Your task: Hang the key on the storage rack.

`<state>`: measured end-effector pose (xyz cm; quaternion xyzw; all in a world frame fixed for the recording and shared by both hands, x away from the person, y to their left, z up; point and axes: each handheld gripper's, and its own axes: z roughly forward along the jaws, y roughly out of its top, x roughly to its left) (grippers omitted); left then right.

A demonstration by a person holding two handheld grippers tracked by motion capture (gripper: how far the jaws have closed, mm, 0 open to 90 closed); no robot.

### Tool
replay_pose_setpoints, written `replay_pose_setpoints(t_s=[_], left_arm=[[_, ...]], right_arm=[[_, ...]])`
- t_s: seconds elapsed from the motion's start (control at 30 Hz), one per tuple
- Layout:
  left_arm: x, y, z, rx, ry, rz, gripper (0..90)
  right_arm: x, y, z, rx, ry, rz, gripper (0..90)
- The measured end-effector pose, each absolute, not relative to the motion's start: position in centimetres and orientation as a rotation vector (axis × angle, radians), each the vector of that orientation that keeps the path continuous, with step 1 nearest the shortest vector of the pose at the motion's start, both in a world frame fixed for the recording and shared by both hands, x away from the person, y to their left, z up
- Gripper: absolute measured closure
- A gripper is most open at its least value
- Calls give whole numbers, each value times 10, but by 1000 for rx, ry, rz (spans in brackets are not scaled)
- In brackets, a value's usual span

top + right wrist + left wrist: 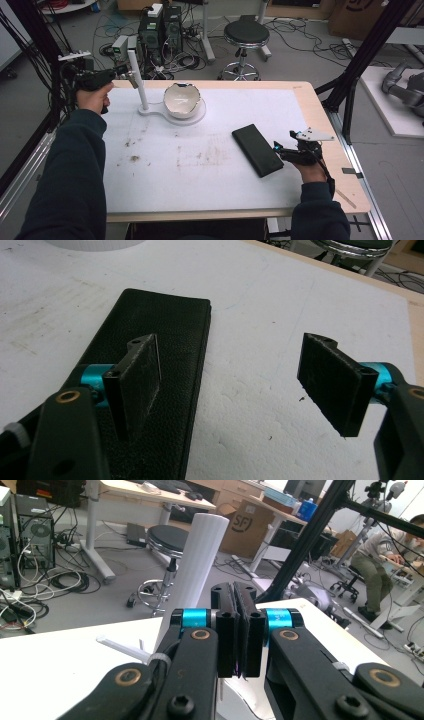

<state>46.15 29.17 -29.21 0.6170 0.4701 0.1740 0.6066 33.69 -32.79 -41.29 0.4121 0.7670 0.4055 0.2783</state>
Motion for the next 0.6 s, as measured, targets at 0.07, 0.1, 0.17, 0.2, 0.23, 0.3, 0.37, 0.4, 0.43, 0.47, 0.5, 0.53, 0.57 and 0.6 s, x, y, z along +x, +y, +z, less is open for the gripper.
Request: replay_pose_setpoints(t_s=[0.07,0.1,0.17,0.2,0.23,0.3,0.37,0.4,0.43,0.47,0.5,0.53,0.57,0.6], left_arm=[[463,293,-293,1414,1096,400,879],[464,294,-294,1414,1100,397,879],[465,295,-295,1412,1102,390,879],[465,295,-295,1410,1102,389,879],[465,295,-295,1409,1105,389,878],[465,295,-296,1412,1114,399,878],[465,293,-297,1419,1142,442,858],[464,293,-297,1421,1152,464,858],[463,293,-298,1414,1174,492,782],[461,294,-299,1417,1191,520,690],[459,294,-301,1426,1210,559,646],[457,295,-303,1434,1236,589,588],[455,296,-305,1434,1248,603,553],[451,299,-308,1422,1256,620,507]], right_arm=[[337,-328,-413,1106,2059,1088,255],[337,-328,-413,1108,2058,1088,255],[337,-328,-413,1107,2058,1089,255],[336,-328,-413,1112,2060,1088,255],[337,-329,-414,1109,2060,1088,256],[337,-329,-414,1112,2062,1088,256],[336,-329,-414,1108,2063,1086,256],[336,-329,-414,1108,2063,1086,256],[336,-329,-414,1106,2064,1087,258],[336,-329,-414,1107,2064,1086,258],[336,-329,-414,1108,2064,1086,258],[336,-329,-414,1105,2062,1089,258],[336,-329,-413,1107,2061,1090,258],[336,-329,-413,1108,2062,1089,258]])
